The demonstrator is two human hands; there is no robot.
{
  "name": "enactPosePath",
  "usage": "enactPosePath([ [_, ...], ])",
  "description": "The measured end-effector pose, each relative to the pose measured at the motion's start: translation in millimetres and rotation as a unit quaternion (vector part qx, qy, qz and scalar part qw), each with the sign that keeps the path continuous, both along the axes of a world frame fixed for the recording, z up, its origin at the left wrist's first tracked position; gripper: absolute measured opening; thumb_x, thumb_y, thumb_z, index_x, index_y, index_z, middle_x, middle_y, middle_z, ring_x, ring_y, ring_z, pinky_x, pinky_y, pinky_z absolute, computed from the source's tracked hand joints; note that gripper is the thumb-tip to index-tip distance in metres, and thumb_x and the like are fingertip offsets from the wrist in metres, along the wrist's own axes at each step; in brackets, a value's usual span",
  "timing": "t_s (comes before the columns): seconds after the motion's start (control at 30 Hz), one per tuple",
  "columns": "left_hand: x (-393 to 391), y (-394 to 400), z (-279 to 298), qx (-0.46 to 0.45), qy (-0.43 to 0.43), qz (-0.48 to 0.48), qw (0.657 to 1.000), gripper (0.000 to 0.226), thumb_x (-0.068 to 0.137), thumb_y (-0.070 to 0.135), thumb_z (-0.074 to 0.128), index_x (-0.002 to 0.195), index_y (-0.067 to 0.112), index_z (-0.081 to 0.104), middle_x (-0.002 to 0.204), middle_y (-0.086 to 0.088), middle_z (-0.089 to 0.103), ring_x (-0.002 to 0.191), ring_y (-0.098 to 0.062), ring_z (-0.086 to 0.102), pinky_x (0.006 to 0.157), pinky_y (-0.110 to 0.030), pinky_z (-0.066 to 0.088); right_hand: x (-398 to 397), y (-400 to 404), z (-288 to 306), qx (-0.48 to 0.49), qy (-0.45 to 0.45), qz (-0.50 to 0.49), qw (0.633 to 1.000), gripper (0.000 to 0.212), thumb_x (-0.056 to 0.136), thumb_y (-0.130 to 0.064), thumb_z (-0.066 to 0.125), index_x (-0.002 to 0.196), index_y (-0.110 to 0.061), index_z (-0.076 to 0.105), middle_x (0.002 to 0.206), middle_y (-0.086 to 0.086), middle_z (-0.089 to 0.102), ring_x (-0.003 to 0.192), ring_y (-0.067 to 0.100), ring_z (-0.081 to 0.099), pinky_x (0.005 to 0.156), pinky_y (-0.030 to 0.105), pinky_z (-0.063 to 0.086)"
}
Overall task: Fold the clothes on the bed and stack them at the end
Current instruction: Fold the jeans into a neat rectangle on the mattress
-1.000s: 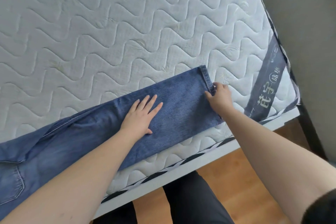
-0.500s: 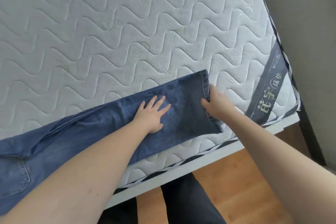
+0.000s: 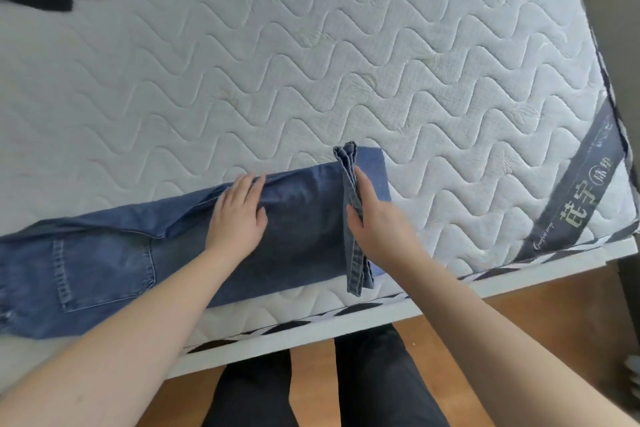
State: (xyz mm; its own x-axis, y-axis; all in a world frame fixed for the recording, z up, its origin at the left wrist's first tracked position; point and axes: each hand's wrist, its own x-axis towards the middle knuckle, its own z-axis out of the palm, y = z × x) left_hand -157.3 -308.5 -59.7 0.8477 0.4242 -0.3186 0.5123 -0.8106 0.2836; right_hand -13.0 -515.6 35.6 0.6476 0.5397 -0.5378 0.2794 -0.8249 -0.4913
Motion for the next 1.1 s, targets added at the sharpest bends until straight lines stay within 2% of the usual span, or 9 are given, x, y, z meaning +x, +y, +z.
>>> enactPosePath([
  [0.13,-74.4,46.2,-0.6,0.046,0.073,0.116,0.99,0.063,0.097,0.022,0.05,0.154,0.007,0.026,0.161,-0.012,0.024,0.149,-0.027,0.02,0.12,-0.045,0.019,-39.2,39.7,-10.9,-0.024,0.016,0.027,0.999,0.063,0.102,-0.025,0.039,0.156,-0.029,0.006,0.07,0.006,0.057,0.06,0.029,0.051,0.05,0.037,0.032],
  [0.33,-150.7,76.0,-13.0,0.036,0.158,0.099,0.982,0.063,0.102,0.036,0.037,0.157,0.017,0.016,0.166,-0.004,0.007,0.152,-0.02,0.009,0.122,-0.042,0.015,-87.4,93.6,-22.0,-0.046,0.02,0.074,0.996,0.063,0.103,-0.026,0.037,0.156,-0.028,0.004,0.076,0.008,0.06,0.065,0.03,0.053,0.051,0.036,0.031],
  [0.5,-172.1,84.9,-15.4,0.008,0.147,0.093,0.985,0.065,0.099,0.033,0.045,0.157,0.024,0.019,0.165,-0.004,0.012,0.151,-0.02,0.013,0.122,-0.044,0.012,-134.8,139.9,-27.6,-0.064,0.033,0.113,0.991,0.062,0.104,-0.024,0.035,0.156,-0.024,0.001,0.077,0.011,0.059,0.07,0.032,0.058,0.051,0.033,0.031],
  [0.63,-172.5,89.1,-19.6,-0.016,0.131,0.089,0.987,0.063,0.1,0.03,0.043,0.157,0.023,0.017,0.165,-0.005,0.013,0.151,-0.021,0.009,0.122,-0.042,0.012,-169.4,173.0,-37.0,-0.07,0.017,0.133,0.988,0.063,0.104,-0.024,0.034,0.156,-0.022,-0.001,0.073,0.007,0.054,0.065,0.027,0.053,0.049,0.031,0.029],
  [0.7,-174.8,92.4,-20.9,-0.032,0.113,0.086,0.989,0.061,0.101,0.028,0.042,0.157,0.021,0.019,0.164,-0.005,0.014,0.151,-0.02,0.01,0.122,-0.041,0.013,-184.7,186.8,-44.2,-0.079,0.0,0.149,0.986,0.063,0.105,-0.025,0.034,0.156,-0.019,-0.002,0.075,0.007,0.055,0.066,0.025,0.052,0.053,0.03,0.033],
  [0.87,-190.9,104.0,-20.9,-0.096,0.066,0.081,0.99,0.054,0.104,0.026,0.038,0.155,0.017,0.026,0.164,-0.003,0.015,0.149,-0.019,0.019,0.12,-0.038,0.018,-208.7,209.7,-72.4,-0.086,-0.004,0.151,0.985,0.061,0.105,-0.026,0.034,0.157,-0.019,0.002,0.102,0.012,0.064,0.081,0.028,0.059,0.063,0.032,0.039],
  [0.93,-192.2,108.9,-19.2,-0.126,0.05,0.1,0.986,0.048,0.104,0.025,0.037,0.152,0.016,0.036,0.163,0.0,0.021,0.145,-0.017,0.027,0.119,-0.039,0.02,-214.4,211.7,-83.2,-0.088,0.029,0.167,0.982,0.057,0.106,-0.029,0.034,0.157,-0.02,0.009,0.123,0.014,0.058,0.098,0.031,0.062,0.068,0.033,0.043],
  [1.0,-189.6,113.2,-17.0,-0.157,0.02,0.154,0.975,0.042,0.104,0.024,0.038,0.144,0.016,0.049,0.158,0.003,0.034,0.138,-0.017,0.04,0.116,-0.039,0.027,-219.2,207.0,-91.8,-0.079,0.065,0.19,0.976,0.051,0.106,-0.029,0.035,0.154,-0.02,0.021,0.138,0.011,0.046,0.105,0.031,0.06,0.072,0.034,0.045],
  [1.1,-180.0,113.2,-12.5,-0.203,-0.042,0.263,0.942,0.031,0.102,0.024,0.046,0.127,0.014,0.062,0.135,0.001,0.055,0.112,-0.02,0.058,0.092,-0.033,0.045,-218.9,192.3,-99.0,-0.045,0.097,0.21,0.972,0.045,0.106,-0.021,0.034,0.151,-0.018,0.031,0.151,0.002,0.035,0.117,0.026,0.055,0.083,0.033,0.046],
])
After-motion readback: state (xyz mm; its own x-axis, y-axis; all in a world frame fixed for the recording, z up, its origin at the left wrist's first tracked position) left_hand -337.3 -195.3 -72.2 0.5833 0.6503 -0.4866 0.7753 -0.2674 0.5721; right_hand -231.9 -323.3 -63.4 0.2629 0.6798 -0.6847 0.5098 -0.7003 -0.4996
